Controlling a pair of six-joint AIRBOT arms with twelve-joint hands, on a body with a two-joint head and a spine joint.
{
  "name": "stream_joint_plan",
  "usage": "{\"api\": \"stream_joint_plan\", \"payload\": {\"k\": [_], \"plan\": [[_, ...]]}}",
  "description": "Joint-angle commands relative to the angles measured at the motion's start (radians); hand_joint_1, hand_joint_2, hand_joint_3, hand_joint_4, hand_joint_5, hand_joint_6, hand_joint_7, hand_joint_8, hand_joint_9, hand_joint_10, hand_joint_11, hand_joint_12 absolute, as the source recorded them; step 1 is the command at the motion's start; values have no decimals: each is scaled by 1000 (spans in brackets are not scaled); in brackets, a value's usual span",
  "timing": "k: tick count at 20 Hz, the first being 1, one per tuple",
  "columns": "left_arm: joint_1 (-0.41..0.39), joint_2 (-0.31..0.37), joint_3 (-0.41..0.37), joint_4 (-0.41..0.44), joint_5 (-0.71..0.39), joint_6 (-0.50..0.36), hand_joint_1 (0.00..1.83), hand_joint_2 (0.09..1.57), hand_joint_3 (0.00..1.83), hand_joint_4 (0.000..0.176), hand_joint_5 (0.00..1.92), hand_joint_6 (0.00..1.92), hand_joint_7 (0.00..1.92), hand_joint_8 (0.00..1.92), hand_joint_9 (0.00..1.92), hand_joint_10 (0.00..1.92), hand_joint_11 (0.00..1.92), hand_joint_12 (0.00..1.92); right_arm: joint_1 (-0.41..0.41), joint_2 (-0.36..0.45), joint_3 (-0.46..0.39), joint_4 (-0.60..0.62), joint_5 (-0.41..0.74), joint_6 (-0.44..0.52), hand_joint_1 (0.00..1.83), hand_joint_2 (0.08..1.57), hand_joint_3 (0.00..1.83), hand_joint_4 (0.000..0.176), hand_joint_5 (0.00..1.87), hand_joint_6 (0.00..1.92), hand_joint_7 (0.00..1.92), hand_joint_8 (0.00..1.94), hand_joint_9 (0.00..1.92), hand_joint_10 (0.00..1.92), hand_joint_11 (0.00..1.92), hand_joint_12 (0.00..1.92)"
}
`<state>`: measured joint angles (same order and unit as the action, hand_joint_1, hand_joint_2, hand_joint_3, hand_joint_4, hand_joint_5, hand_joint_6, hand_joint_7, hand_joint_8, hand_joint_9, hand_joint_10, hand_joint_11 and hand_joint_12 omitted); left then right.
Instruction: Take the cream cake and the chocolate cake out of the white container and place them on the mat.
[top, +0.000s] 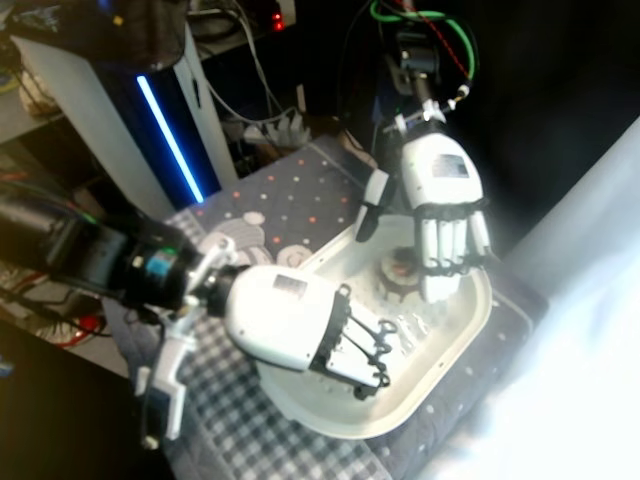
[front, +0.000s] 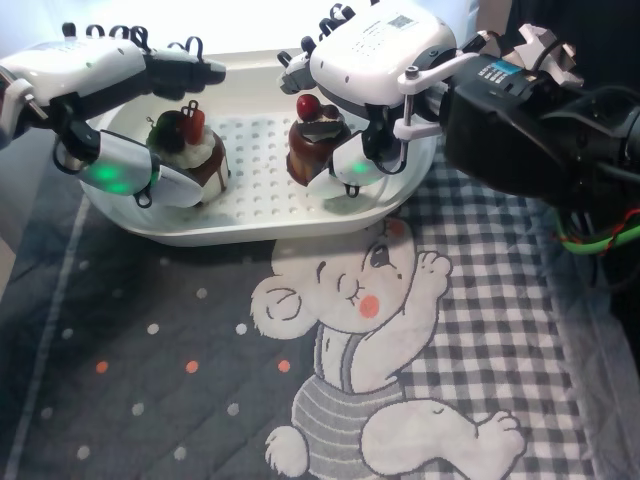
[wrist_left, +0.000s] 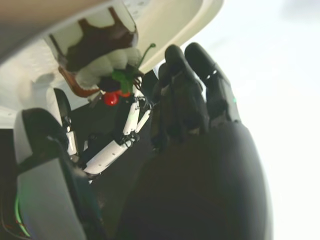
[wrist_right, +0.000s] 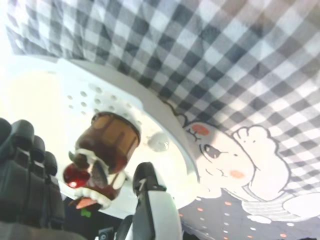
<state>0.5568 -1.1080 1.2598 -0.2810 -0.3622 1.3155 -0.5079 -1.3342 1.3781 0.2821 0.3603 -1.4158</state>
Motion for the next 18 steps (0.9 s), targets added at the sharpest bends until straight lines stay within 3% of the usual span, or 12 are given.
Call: {"api": "stream_joint_plan", "payload": {"k": [1, 6, 11, 12, 13, 14, 15, 16, 18], "plan": [[-6, -8, 8, 1, -96, -1, 880, 934, 17, 0, 338, 8, 463, 10, 501, 153, 60, 1359, 16, -3, 4, -6, 106, -4, 813, 820, 0, 0, 547, 11, 634, 3, 688, 11, 227, 1270], [2, -32, 39, -21, -73, -1, 983, 1014, 14, 0, 383, 10, 470, 6, 523, 139, 57, 1305, 16, -9, 9, -3, 102, -4, 877, 869, 10, 0, 586, 9, 670, 8, 705, 14, 194, 1294], [4, -56, 63, -28, -60, -1, 1112, 1126, 8, 0, 567, 19, 669, 19, 693, 131, 260, 1261, 16, -10, 10, -3, 102, -4, 998, 972, 11, 0, 803, 43, 893, 56, 923, 106, 399, 1374], [4, -66, 72, -29, -54, -1, 1414, 1156, 0, 0, 766, 28, 783, 948, 842, 1116, 466, 1301, 16, -12, 10, -3, 102, -4, 1152, 1094, 0, 0, 1011, 702, 1067, 66, 1041, 261, 552, 1423], [4, -75, 80, -30, -51, -1, 1414, 1156, 0, 0, 766, 28, 783, 948, 842, 1116, 466, 1301, 16, -13, 10, -3, 102, -4, 1152, 1094, 0, 0, 1011, 702, 1067, 66, 1041, 261, 552, 1423], [4, -78, 81, -30, -50, -1, 1354, 1220, 0, 0, 628, 1094, 768, 1229, 780, 1412, 521, 1310, 16, -13, 10, -3, 102, -4, 1214, 1106, 0, 0, 1029, 821, 1009, 834, 1068, 418, 627, 1473], [4, -87, 90, -34, -45, -1, 1340, 1237, 1, 0, 619, 1300, 756, 1310, 742, 1505, 536, 1332, 16, -14, 11, -3, 102, -4, 1232, 1120, 0, 0, 1014, 816, 967, 1110, 994, 796, 676, 1564], [7, -98, 100, -41, -41, -1, 1336, 1245, 0, 0, 671, 1223, 721, 1405, 711, 1600, 574, 1548, 16, -14, 11, -3, 102, -4, 1228, 1137, 0, 0, 989, 859, 914, 1239, 888, 1055, 664, 1614], [14, -104, 106, -51, -41, -1, 1331, 1239, 0, 0, 700, 1172, 728, 1399, 738, 1617, 585, 1597, 16, -15, 11, -3, 102, -4, 1227, 1138, 1, 0, 986, 864, 909, 1247, 879, 1065, 660, 1614]]}}
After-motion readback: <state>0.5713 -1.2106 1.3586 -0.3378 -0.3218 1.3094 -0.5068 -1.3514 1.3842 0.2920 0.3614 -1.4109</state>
